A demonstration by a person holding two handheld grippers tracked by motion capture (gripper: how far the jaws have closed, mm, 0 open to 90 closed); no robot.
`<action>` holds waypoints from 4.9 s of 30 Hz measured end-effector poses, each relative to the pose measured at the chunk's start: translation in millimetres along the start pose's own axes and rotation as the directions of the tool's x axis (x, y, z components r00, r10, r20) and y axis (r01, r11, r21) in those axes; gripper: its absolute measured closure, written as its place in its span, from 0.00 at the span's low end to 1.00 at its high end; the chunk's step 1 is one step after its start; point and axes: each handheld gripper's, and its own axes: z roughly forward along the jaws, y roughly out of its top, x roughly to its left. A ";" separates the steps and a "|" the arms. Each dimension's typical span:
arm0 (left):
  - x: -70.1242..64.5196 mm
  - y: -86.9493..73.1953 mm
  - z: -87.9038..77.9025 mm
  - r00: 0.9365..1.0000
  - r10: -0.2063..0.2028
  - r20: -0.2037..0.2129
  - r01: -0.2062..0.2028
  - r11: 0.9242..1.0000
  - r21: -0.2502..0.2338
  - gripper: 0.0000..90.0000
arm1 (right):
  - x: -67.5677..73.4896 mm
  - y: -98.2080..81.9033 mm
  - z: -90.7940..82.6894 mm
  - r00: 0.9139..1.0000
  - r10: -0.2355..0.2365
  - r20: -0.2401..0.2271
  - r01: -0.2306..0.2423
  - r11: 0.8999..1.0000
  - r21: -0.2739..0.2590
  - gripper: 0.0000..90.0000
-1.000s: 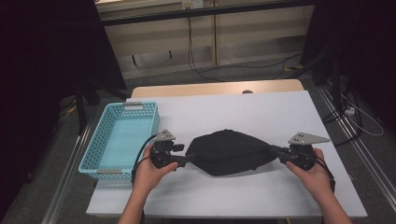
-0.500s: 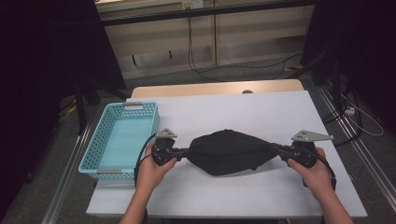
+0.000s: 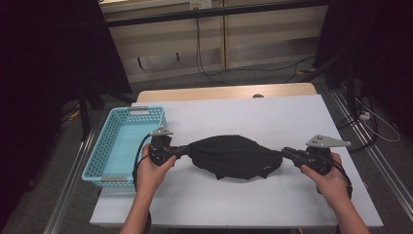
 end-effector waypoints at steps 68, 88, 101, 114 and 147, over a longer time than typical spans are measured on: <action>-1.0 -0.2 9.5 0.998 -0.036 0.043 0.036 0.999 -0.010 0.96 | 6.1 -11.7 6.5 0.996 -0.080 -0.042 0.083 0.995 0.060 0.92; -4.0 -2.7 18.2 0.999 0.032 0.032 -0.029 0.997 -0.078 0.36 | 2.1 -14.7 10.5 0.999 -0.042 -0.021 0.044 0.994 0.100 0.92; -15.7 -10.6 29.3 0.992 0.096 0.087 -0.093 0.995 -0.031 0.27 | 2.3 -14.3 10.5 0.999 -0.032 -0.019 0.034 0.995 0.099 0.92; -16.9 -18.8 41.9 0.987 0.147 0.064 -0.149 0.988 0.028 0.27 | 2.2 -13.8 10.7 0.999 -0.029 -0.014 0.030 0.994 0.101 0.92; -5.8 -11.4 52.9 0.973 0.229 0.017 -0.227 0.971 -0.069 0.38 | 0.8 -13.0 9.3 1.000 -0.017 -0.010 0.018 0.996 0.084 0.91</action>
